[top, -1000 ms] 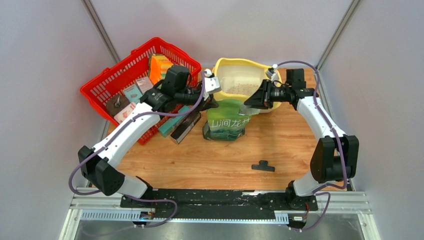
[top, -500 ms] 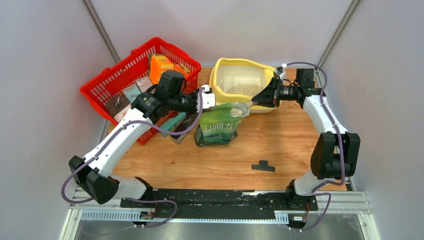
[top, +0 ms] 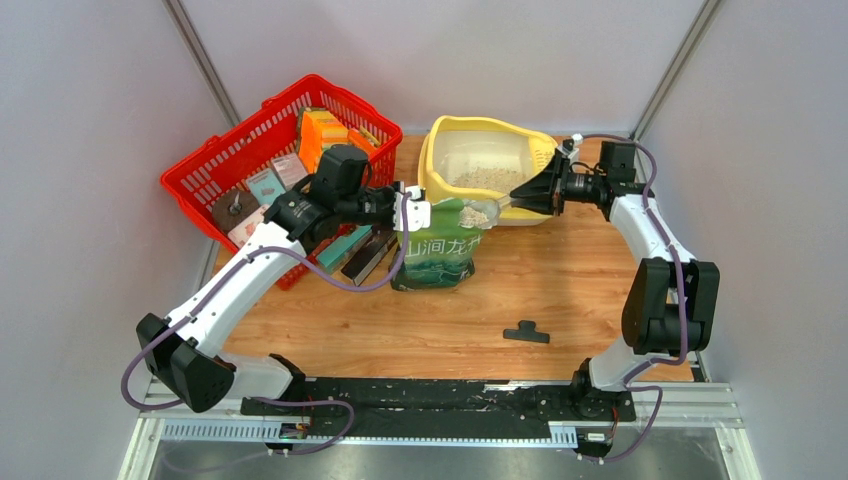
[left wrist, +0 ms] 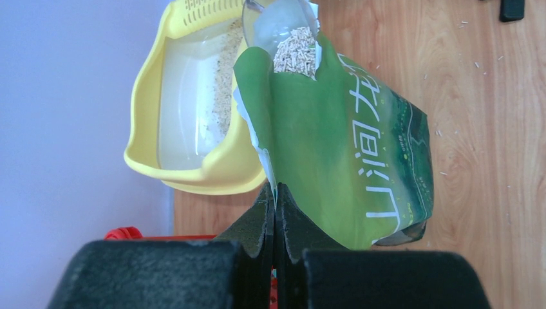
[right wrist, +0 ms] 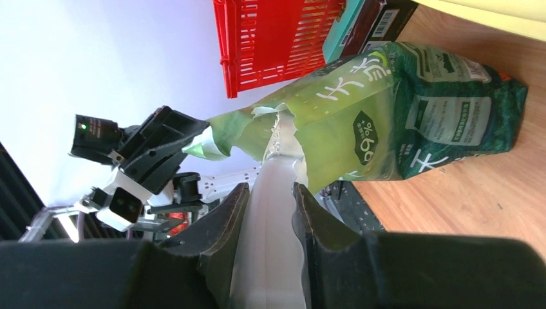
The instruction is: Fill the litter box with clean litter
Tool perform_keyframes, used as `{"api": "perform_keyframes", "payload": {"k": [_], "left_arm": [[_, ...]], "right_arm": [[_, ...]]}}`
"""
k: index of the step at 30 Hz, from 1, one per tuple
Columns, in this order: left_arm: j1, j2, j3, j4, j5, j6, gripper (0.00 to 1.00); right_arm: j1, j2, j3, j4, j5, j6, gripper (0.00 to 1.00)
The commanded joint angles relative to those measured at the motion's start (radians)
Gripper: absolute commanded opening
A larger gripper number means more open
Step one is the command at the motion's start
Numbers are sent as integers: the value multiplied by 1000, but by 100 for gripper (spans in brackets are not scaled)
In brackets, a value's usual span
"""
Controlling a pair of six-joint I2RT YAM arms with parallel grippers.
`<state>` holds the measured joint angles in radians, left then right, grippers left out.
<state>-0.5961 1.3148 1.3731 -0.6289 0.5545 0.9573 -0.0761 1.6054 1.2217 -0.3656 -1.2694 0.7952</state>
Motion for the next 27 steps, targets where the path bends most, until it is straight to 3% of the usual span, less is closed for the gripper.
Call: {"api": "perform_keyframes", "payload": {"k": [1, 2, 3, 4, 5, 6, 17, 27], "left_arm": [[5, -69, 15, 181, -13, 93, 0], [4, -68, 15, 182, -8, 95, 0], [4, -66, 12, 189, -5, 95, 0], [4, -66, 14, 193, -5, 95, 0], [4, -63, 14, 198, -8, 92, 0], [4, -58, 12, 222, -27, 87, 0], [5, 24, 47, 351, -88, -12, 0], [5, 81, 96, 357, -136, -22, 0]], "right_arm": [[-27, -13, -40, -46, -74, -177, 0], [-33, 5, -44, -143, -74, -220, 0], [-45, 8, -69, -130, -79, -208, 0], [-51, 4, -91, -66, -81, -153, 0], [-56, -7, -108, 117, -81, 4, 0], [-63, -18, -114, 155, -79, 36, 0], [-74, -9, -7, 137, -79, 44, 0], [-97, 27, 90, 77, -35, 32, 0]]}}
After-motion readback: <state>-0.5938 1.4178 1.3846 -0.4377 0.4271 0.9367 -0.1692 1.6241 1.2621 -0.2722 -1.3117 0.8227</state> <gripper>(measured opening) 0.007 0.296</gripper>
